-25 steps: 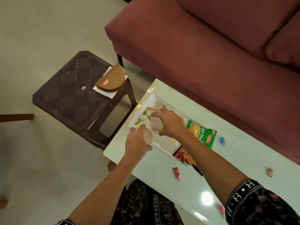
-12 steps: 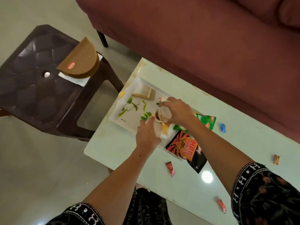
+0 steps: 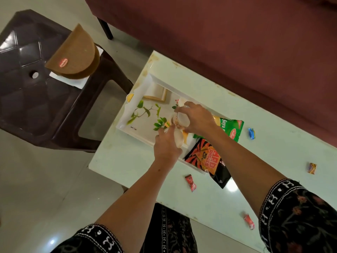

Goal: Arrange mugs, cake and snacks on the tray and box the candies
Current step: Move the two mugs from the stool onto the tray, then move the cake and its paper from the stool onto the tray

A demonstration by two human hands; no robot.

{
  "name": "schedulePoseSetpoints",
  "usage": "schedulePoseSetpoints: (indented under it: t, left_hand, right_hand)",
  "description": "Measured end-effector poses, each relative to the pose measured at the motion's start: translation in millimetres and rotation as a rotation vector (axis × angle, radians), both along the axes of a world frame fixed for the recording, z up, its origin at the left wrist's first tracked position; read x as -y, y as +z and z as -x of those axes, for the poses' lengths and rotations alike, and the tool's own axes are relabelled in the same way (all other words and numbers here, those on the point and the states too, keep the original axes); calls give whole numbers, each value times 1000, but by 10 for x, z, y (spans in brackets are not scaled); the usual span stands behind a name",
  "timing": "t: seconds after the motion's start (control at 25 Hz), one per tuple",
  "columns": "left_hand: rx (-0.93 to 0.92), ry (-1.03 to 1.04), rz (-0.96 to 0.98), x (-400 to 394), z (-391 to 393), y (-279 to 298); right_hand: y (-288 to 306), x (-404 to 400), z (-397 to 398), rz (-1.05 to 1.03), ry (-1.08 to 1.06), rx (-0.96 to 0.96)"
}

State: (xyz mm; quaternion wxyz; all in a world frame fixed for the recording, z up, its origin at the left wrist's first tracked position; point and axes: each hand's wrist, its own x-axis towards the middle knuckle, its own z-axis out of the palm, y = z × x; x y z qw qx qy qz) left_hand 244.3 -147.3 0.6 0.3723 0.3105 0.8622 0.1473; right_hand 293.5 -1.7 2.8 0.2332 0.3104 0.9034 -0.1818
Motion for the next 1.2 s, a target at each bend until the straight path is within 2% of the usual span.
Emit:
schedulePoseSetpoints:
  t: [0.28, 0.44, 0.56, 0.68, 0.8, 0.96, 1.08, 1.2]
  left_hand:
    - [33, -70, 55, -24, 81, 111]
    - [58, -51, -67, 272, 283, 352]
    - [45, 45, -52, 590, 430, 580]
    - [83, 198, -121, 848, 636, 862]
    - [91, 345, -220, 1045, 978, 1106]
    - [95, 467, -336, 1179, 1582, 1316]
    - [98, 496, -405, 1191, 2084, 1377]
    - [109, 455, -404, 1213, 2515, 1325]
  right_hand:
    - [123, 20, -21, 82, -61, 29]
    - [417, 121, -53, 93, -167, -29]
    - [658, 362, -27, 101, -224, -91]
    - [930, 643, 100, 181, -354, -248]
    - [1145, 912, 416, 278, -505, -415]
    - [1301, 1200, 1077, 508, -755, -608]
    - [1272, 1320, 1658, 630, -911, -657]
    - [1111, 1346, 2202, 644, -980, -587]
